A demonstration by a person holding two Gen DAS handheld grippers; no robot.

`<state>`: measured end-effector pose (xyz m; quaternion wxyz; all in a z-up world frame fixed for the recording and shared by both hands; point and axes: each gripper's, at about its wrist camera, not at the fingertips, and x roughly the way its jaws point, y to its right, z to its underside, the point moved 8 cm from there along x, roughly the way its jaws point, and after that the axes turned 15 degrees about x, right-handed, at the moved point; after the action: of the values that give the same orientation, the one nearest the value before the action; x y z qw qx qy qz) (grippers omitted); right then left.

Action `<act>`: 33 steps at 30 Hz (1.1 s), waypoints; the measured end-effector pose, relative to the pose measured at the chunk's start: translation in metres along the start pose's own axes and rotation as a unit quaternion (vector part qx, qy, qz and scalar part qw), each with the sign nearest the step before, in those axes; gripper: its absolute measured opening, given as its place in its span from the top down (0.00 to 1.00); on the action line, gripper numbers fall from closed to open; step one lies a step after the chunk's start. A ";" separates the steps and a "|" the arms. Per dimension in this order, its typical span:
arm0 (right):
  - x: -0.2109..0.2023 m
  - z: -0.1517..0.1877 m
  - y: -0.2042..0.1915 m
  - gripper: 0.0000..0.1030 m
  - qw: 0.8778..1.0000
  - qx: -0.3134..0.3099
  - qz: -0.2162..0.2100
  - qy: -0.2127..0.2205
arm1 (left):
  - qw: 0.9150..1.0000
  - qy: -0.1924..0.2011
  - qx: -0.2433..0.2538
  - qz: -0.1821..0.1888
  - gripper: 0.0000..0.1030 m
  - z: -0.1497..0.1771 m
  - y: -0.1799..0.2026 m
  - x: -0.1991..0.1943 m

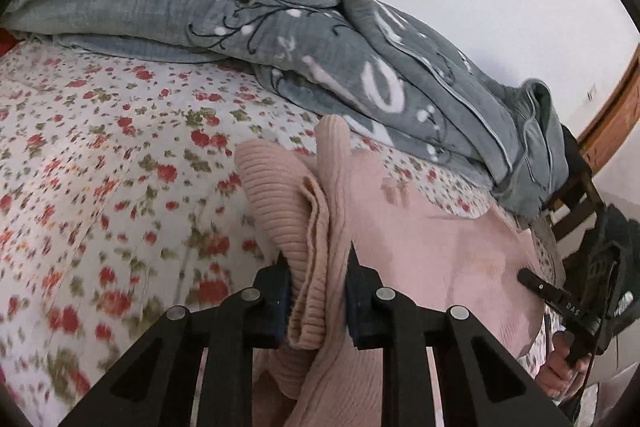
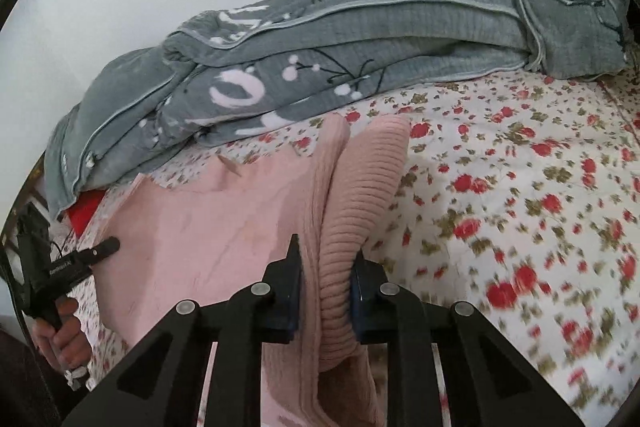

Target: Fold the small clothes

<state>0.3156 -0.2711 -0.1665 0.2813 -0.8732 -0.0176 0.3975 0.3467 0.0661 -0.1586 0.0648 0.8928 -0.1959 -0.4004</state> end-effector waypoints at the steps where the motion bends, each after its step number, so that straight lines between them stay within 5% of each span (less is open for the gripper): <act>1: -0.006 0.005 0.000 0.81 1.000 -0.002 0.001 -0.002 | 1.000 -0.002 0.002 0.000 0.80 0.005 0.003 -0.006; 11: -0.058 0.069 0.039 0.81 0.999 0.022 -0.022 -0.031 | 1.000 -0.014 -0.003 0.014 0.79 0.079 0.008 -0.045; 17: -0.048 0.087 0.057 0.79 0.999 0.024 -0.001 -0.026 | 1.000 -0.026 -0.012 -0.003 0.75 0.093 0.001 -0.033; 23: -0.030 0.079 0.057 0.56 0.995 -0.029 0.094 0.029 | 0.999 -0.036 0.012 -0.023 0.66 0.097 -0.001 -0.021; 26: -0.043 0.070 0.055 0.55 0.991 -0.020 0.117 0.055 | 0.999 -0.040 0.021 -0.028 0.57 0.101 -0.002 -0.020; 30: -0.076 0.059 0.040 0.55 0.986 -0.012 0.121 0.111 | 0.999 -0.042 0.017 -0.016 0.48 0.108 -0.002 -0.021; 33: -0.092 0.069 0.002 0.55 0.988 -0.056 0.081 0.117 | 0.999 -0.041 0.008 -0.006 0.47 0.113 -0.002 -0.024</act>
<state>0.2036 -0.2629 -0.1413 0.1984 -0.9266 0.0640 0.3130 0.2492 0.0824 -0.2190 0.0469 0.8773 -0.1959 -0.4357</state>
